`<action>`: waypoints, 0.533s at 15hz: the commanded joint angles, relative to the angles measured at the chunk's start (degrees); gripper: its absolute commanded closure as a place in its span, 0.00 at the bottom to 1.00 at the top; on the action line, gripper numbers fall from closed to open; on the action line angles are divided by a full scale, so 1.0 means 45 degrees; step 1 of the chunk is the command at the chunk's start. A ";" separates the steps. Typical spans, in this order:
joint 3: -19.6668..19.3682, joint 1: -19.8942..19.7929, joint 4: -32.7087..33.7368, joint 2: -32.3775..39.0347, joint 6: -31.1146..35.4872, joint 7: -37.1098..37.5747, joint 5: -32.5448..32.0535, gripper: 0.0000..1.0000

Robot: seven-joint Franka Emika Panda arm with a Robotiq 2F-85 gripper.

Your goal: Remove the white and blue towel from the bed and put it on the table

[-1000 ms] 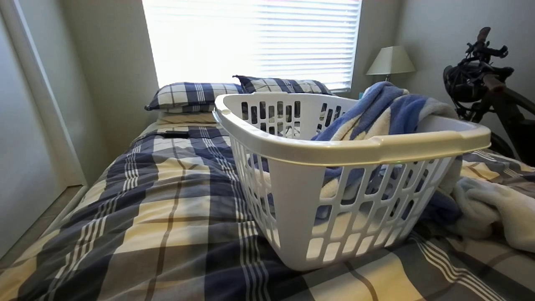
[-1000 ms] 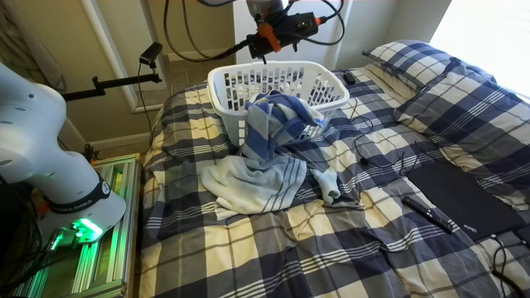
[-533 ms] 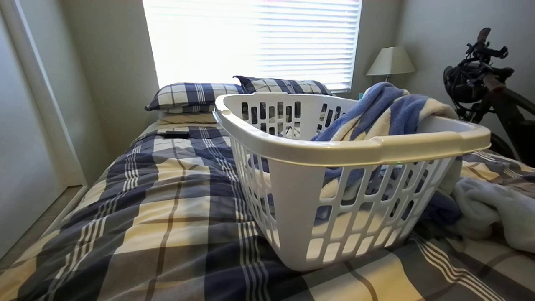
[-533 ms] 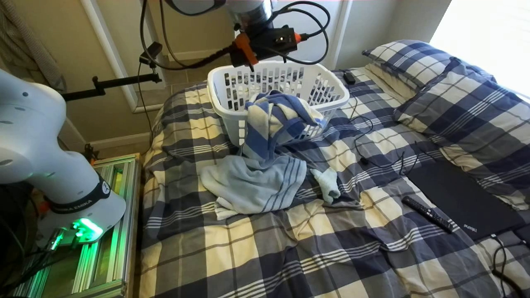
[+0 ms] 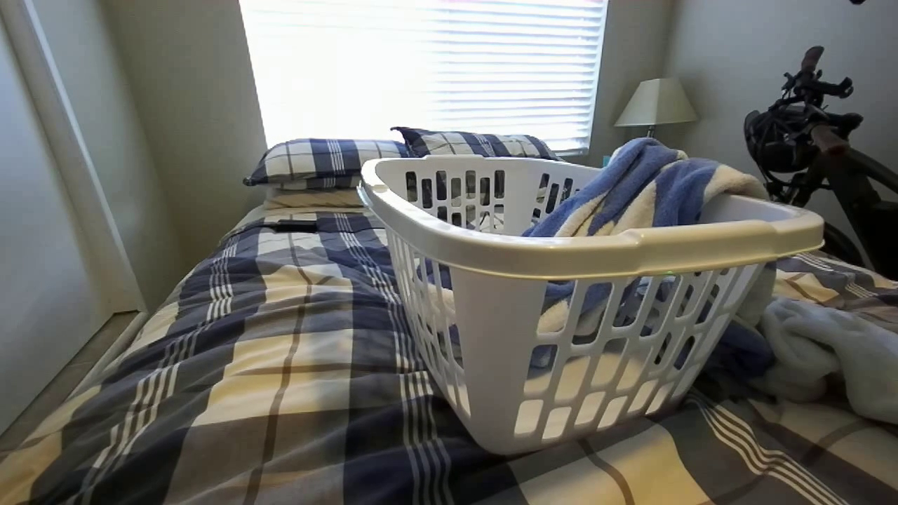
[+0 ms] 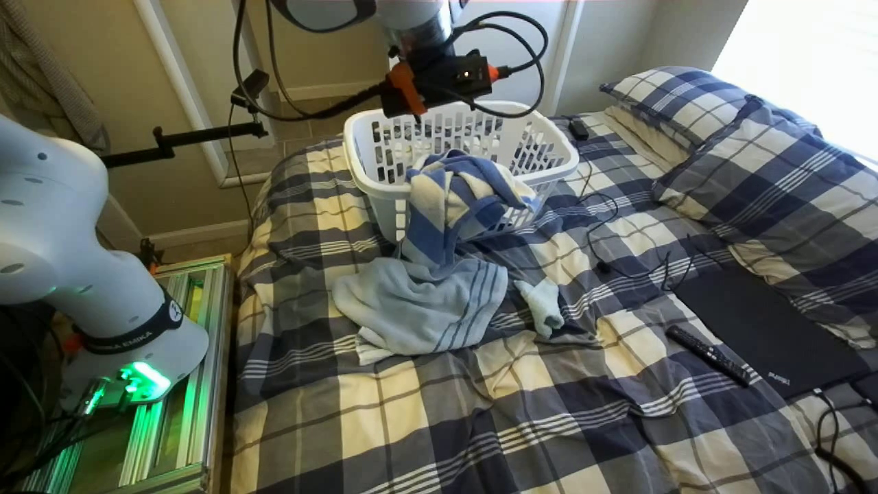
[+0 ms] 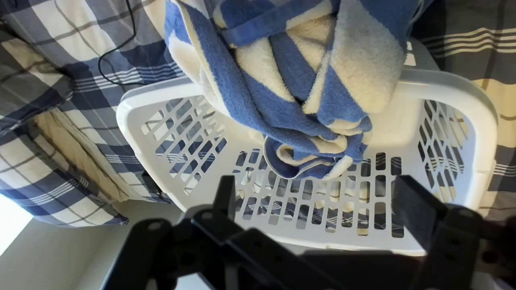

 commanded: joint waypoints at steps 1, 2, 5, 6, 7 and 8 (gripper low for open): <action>-0.0747 0.0037 -0.0924 -0.0078 0.0487 0.0533 0.0288 0.00; -0.0981 0.0022 -0.1193 -0.0035 0.0590 0.0524 0.0496 0.00; -0.1724 0.0191 -0.1902 0.0272 0.0145 -0.0404 0.1390 0.00; -0.1907 0.0233 -0.2081 0.0442 -0.0187 -0.0824 0.1923 0.00; -0.2020 0.0224 -0.2224 0.0615 -0.0489 -0.1260 0.2424 0.00; -0.2091 0.0201 -0.2335 0.0906 -0.0850 -0.1834 0.3013 0.00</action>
